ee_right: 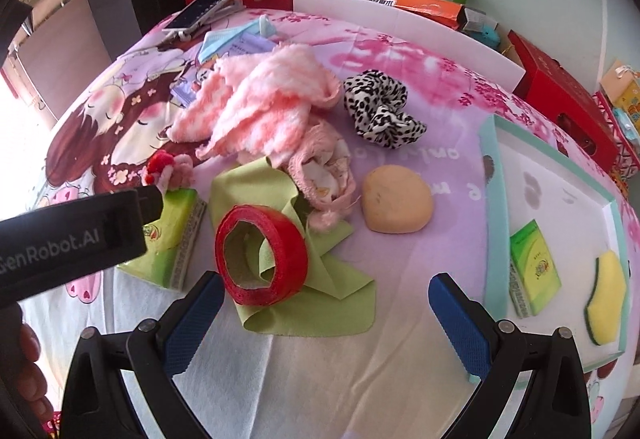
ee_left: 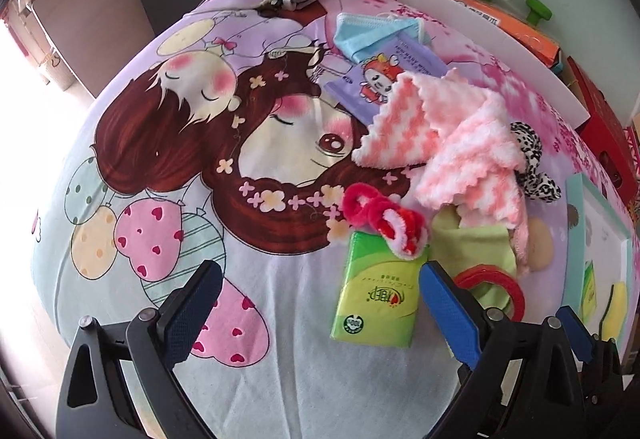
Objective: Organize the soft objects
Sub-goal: 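Grasp the red tape roll with the right tool while the left tool grasps the green tissue pack, then carry the tape roll and tissue pack into the tray and open both tools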
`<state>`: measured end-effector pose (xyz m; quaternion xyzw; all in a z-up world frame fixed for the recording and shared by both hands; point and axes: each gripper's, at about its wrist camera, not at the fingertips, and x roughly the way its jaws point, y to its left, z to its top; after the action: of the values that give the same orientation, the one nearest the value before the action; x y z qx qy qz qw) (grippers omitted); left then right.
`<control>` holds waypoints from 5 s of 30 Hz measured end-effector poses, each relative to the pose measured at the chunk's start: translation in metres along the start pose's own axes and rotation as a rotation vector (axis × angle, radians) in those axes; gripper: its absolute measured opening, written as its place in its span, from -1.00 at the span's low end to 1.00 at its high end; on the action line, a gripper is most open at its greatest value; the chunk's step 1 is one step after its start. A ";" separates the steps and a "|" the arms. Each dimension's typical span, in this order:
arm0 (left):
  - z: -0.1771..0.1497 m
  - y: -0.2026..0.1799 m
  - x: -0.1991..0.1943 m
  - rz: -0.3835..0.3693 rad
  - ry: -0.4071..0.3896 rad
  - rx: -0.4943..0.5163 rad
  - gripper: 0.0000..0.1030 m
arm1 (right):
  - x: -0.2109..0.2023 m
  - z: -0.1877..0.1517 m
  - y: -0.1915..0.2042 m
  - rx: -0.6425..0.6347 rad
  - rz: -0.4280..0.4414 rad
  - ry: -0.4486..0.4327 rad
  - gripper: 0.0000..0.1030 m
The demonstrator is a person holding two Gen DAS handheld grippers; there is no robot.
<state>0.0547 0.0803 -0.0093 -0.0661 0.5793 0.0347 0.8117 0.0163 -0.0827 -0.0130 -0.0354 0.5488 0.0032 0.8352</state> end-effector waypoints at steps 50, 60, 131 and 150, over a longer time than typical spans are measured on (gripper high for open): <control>0.001 -0.014 0.012 -0.110 0.062 0.051 0.45 | 0.003 0.002 -0.020 0.070 0.118 -0.012 0.15; -0.002 -0.020 0.019 -0.119 0.089 0.090 -0.04 | -0.004 0.002 -0.036 0.105 0.123 -0.015 0.15; -0.012 -0.271 -0.031 -0.382 -0.112 0.558 -0.04 | -0.056 -0.047 -0.289 0.736 -0.172 -0.195 0.09; -0.012 -0.291 -0.018 -0.413 -0.138 0.555 0.42 | -0.054 -0.045 -0.285 0.701 -0.245 -0.122 0.31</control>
<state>0.0766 -0.2087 0.0235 0.0438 0.4850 -0.2847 0.8257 -0.0339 -0.3682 0.0340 0.1876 0.4575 -0.2825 0.8220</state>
